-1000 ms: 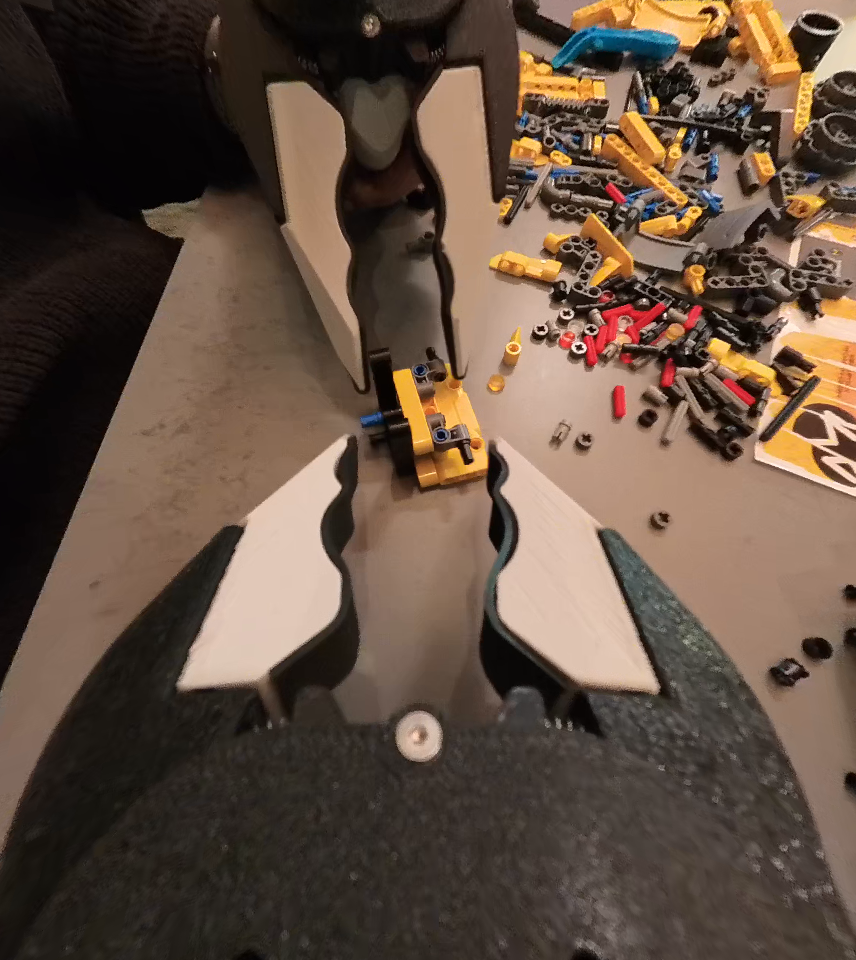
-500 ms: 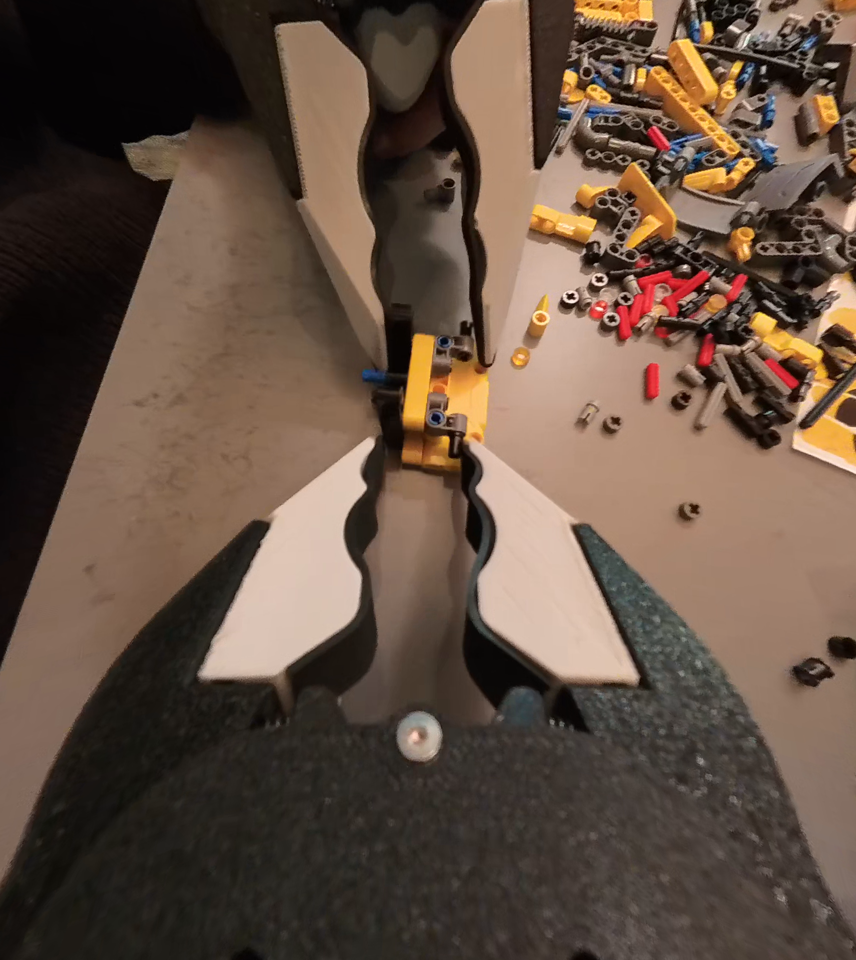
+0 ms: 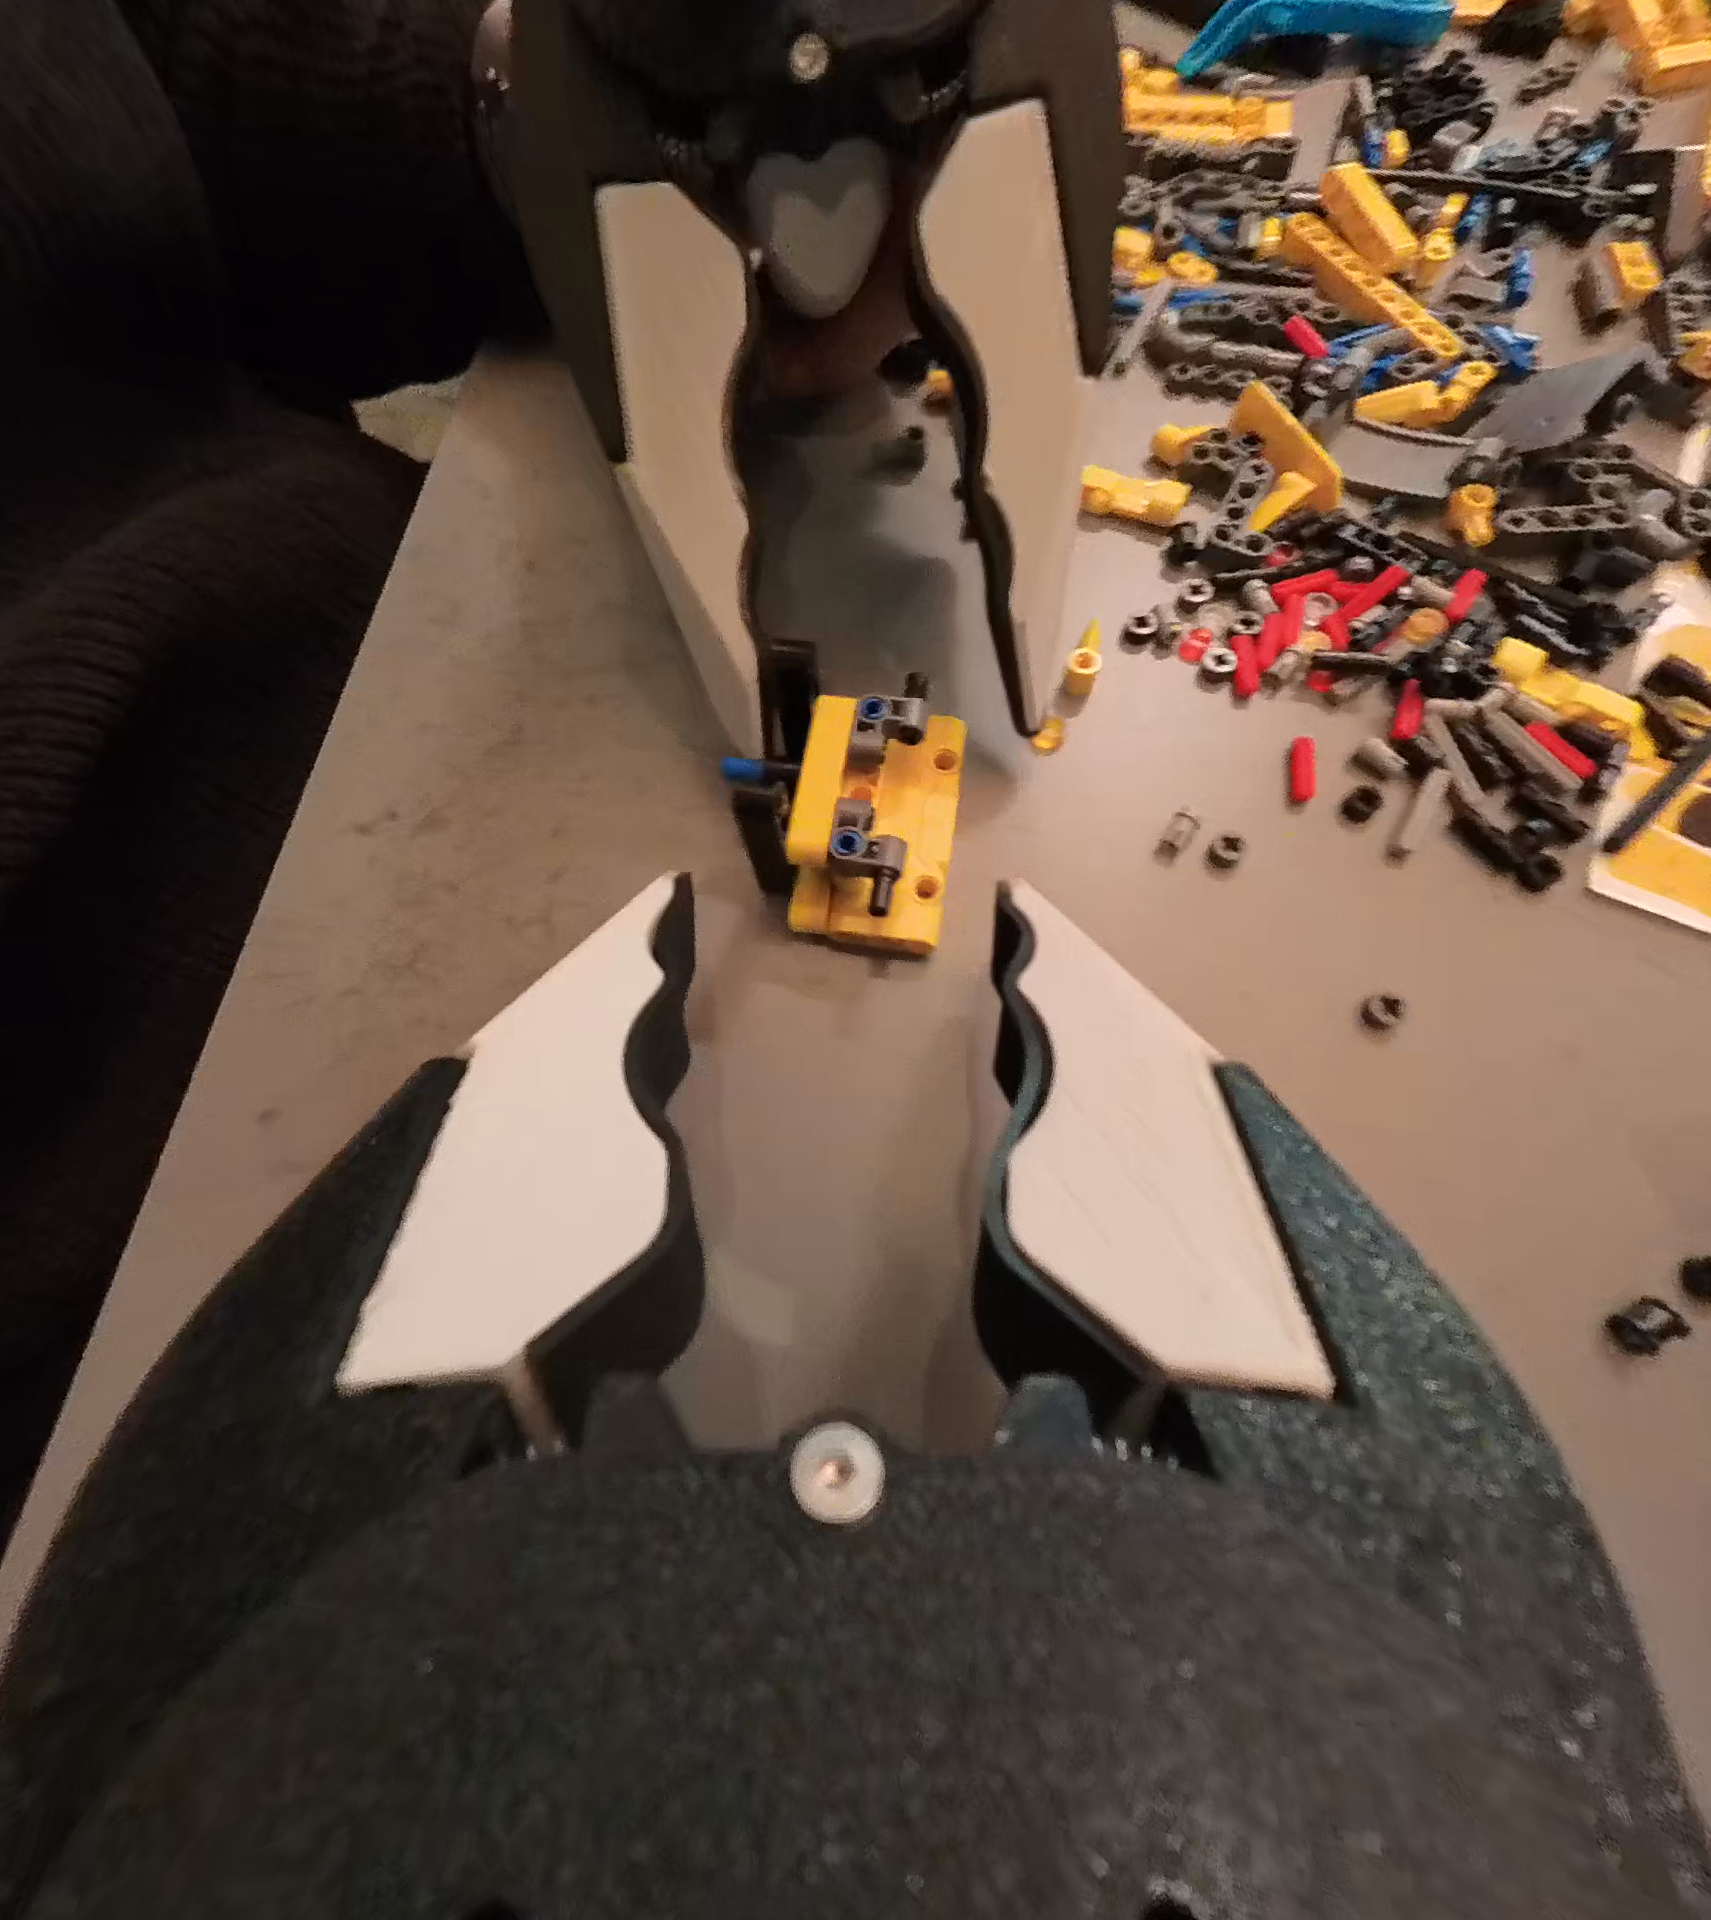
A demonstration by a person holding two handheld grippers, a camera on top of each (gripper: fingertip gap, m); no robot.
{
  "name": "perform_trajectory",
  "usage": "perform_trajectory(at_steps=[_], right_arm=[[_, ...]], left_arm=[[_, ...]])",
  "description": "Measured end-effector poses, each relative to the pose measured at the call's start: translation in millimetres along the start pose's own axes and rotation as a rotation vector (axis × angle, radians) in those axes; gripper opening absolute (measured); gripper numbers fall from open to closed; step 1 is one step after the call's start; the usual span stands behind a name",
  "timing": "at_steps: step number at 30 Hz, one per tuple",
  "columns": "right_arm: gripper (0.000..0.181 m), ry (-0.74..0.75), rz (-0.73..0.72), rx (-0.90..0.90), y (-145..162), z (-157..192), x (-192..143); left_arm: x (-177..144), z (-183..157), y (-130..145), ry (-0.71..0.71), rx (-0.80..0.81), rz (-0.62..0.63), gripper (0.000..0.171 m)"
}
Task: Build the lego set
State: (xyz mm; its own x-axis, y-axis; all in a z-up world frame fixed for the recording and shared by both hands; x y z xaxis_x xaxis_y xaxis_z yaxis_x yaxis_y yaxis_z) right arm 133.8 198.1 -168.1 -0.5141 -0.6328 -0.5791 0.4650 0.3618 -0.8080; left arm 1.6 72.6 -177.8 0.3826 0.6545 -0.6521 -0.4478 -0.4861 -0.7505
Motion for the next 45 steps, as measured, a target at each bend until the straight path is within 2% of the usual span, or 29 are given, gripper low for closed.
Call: perform_trajectory(at_steps=[7,12,18,22,25,27,29,32,36,38,41,45], right_arm=[[0.074,0.130,-0.121,0.036,-1.6,-14.6,-14.6],[0.076,0.181,-0.128,0.026,-3.2,-17.2,-14.4],[0.066,0.187,-0.172,-0.010,-6.5,-15.4,-15.8],[0.067,0.245,-0.245,0.008,-9.1,-19.8,-22.2],[0.068,0.325,-0.331,-0.001,-16.2,-22.6,-29.7],[0.068,0.397,-0.371,-0.018,-27.5,-24.4,-38.2],[0.067,0.473,-0.412,-0.056,-46.9,-25.8,-49.4],[0.066,0.499,-0.492,-0.156,-90.1,-26.2,-72.3],[0.065,0.533,-0.607,-0.339,-160.0,-36.5,-115.9],[0.062,0.611,-0.667,-0.409,-185.2,-50.6,-139.6],[0.058,0.759,-0.791,-0.388,-196.4,-80.8,-171.5],[0.055,0.829,-0.888,-0.159,-172.5,-123.7,-191.5]], left_arm=[[-8.3,5.6,-3.7,0.022,-0.081,-0.098,0.074],[-13.6,9.7,-5.2,0.024,-0.121,-0.154,0.084],[-34.2,14.3,-16.0,-0.161,-0.110,-0.339,0.079],[-40.1,28.5,-11.0,-0.274,-0.184,-0.350,0.083],[-47.9,45.6,-10.0,-0.402,-0.307,-0.354,0.083],[-57.7,59.7,-21.2,-0.450,-0.364,-0.337,0.099],[-70.3,76.8,-42.4,-0.479,-0.348,-0.305,0.098],[-88.3,113.4,-84.7,-0.580,-0.279,-0.258,0.101],[-97.1,167.7,-142.1,-0.694,-0.266,-0.339,0.117],[-93.2,190.9,-161.0,-0.725,-0.283,-0.384,0.121],[-78.1,216.8,-173.1,-0.736,-0.324,-0.423,0.122],[-53.2,243.6,-171.6,-0.817,-0.321,-0.360,0.123]])
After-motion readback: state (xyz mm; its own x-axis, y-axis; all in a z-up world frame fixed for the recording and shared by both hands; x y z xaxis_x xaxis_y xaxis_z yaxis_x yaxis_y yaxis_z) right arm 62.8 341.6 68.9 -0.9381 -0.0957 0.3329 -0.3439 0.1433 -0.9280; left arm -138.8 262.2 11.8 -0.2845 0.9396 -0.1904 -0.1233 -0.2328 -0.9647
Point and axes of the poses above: each gripper's, where its closed fingertips meet, x out along the fingers, y out of its underside, z = x × y across the jaws, the point moved 10 cm from there along -x, back along the fingers, and after that the axes turned 6 degrees about -y, right-handed, at the moved point
